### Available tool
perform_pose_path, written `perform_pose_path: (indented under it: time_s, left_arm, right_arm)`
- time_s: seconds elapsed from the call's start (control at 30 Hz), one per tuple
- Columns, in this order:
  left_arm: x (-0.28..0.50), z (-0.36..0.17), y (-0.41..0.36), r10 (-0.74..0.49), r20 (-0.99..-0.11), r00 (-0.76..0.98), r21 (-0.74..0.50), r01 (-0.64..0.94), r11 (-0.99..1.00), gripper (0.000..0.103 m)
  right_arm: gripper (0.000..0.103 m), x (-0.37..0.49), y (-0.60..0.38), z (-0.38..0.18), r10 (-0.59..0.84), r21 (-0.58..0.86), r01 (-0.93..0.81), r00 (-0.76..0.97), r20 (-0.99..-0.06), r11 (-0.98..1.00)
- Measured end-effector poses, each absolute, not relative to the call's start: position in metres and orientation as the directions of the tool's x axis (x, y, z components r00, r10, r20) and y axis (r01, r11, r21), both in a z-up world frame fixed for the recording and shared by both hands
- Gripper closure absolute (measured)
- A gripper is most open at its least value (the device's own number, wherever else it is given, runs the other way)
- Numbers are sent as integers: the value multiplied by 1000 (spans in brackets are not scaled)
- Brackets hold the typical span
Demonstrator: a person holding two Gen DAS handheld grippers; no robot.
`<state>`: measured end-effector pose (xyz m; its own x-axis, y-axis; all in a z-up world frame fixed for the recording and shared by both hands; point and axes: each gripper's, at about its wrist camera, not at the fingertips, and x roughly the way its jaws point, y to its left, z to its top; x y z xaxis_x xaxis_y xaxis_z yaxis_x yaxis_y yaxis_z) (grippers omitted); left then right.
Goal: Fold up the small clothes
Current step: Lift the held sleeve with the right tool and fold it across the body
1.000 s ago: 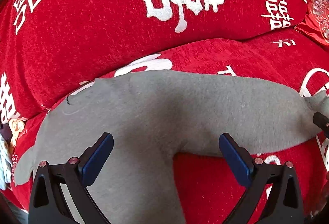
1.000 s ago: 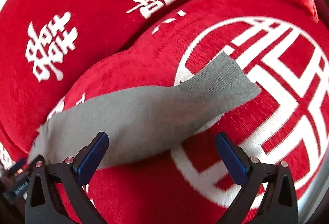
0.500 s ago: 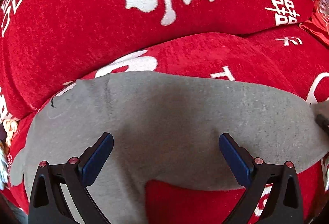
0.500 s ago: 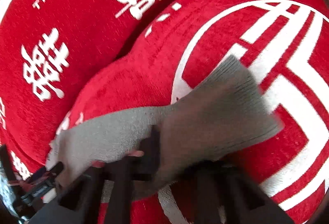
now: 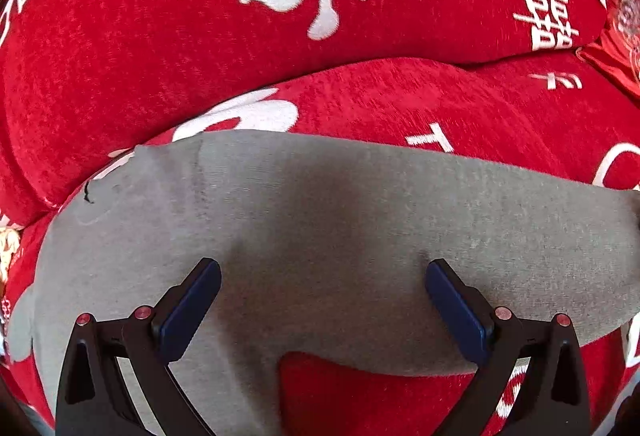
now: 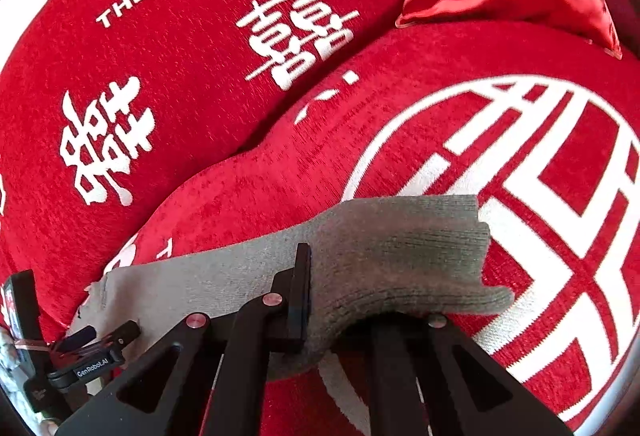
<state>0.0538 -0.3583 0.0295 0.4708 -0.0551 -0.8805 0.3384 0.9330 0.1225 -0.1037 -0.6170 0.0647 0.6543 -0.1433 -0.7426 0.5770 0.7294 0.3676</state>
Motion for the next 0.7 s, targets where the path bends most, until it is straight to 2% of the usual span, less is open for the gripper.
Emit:
perform_pose_path:
  time_s: [0.37,0.5,0.7]
  left_arm:
    - [63,45,-324,-100,-873,477,50,291,955,0]
    - [70,25,-324,-54,-901,430,88,301,950,0]
    - [70,20,-317,-102,-907,408,31,306,951,0]
  right_arm:
    - [98,-101,-597,97,-239,264,579,648,-723,771]
    - [98,-99,-592,102,-261,236,582,642,-721,779]
    - [98,-97,-586,109,-283,208,583,637,-717,785]
